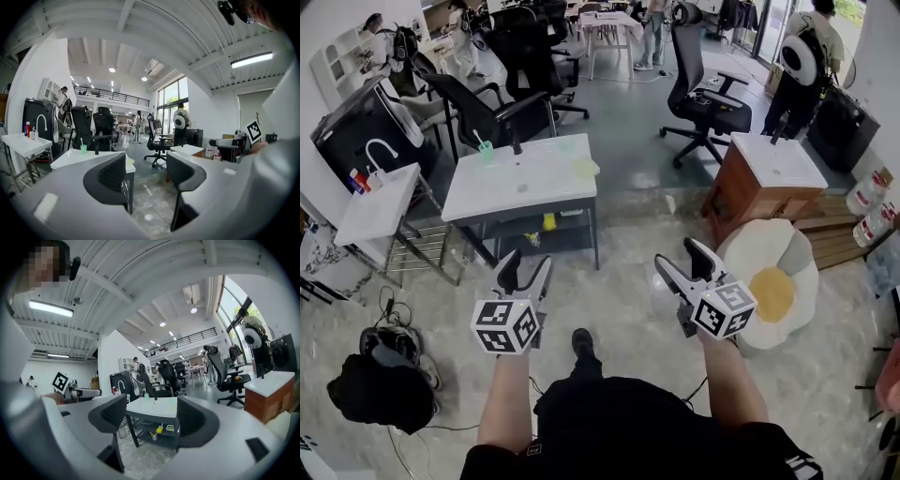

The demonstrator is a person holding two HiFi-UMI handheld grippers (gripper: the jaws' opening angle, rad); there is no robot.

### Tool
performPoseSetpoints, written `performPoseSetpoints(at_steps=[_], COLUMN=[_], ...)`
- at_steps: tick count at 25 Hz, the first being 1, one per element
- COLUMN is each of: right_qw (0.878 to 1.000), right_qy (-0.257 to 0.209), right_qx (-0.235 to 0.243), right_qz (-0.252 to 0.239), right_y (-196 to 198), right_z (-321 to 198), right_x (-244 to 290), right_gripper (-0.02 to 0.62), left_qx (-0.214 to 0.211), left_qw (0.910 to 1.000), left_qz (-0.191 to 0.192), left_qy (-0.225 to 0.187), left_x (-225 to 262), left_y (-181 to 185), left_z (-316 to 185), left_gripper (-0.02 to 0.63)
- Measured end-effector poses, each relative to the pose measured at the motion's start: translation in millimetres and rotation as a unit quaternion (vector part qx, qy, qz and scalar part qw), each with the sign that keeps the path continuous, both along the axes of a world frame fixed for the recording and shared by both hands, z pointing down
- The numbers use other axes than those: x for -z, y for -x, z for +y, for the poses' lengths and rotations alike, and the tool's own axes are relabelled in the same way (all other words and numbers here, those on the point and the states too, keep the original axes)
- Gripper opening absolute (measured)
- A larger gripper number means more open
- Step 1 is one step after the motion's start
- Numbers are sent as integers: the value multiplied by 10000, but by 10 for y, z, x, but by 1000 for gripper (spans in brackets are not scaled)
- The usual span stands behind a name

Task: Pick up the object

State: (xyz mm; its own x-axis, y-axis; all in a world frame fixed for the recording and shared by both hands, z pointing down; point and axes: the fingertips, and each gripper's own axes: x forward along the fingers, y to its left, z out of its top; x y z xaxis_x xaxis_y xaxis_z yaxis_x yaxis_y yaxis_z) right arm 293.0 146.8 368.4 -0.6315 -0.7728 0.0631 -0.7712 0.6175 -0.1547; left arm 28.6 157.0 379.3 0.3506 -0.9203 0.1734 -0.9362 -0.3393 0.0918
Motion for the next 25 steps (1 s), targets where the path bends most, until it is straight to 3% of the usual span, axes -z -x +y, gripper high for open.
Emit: performPoseSetpoints(at_steps=[10,25], right_qw=[9997,9958], right_qy=[224,572], right_qx=[-7,59], right_qz=[124,719], right_y=[377,1377], right_z=[-971,-2439], right_x=[-139,-359], right_gripper=[301,301], left_qx=[-80,-319], left_qw=[9997,9982], left_qz=[156,207], left_qy=[169,473], left_x=[-206,-480], left_y=[332,1099], left_z=[-986,-2482], left_gripper=[258,258])
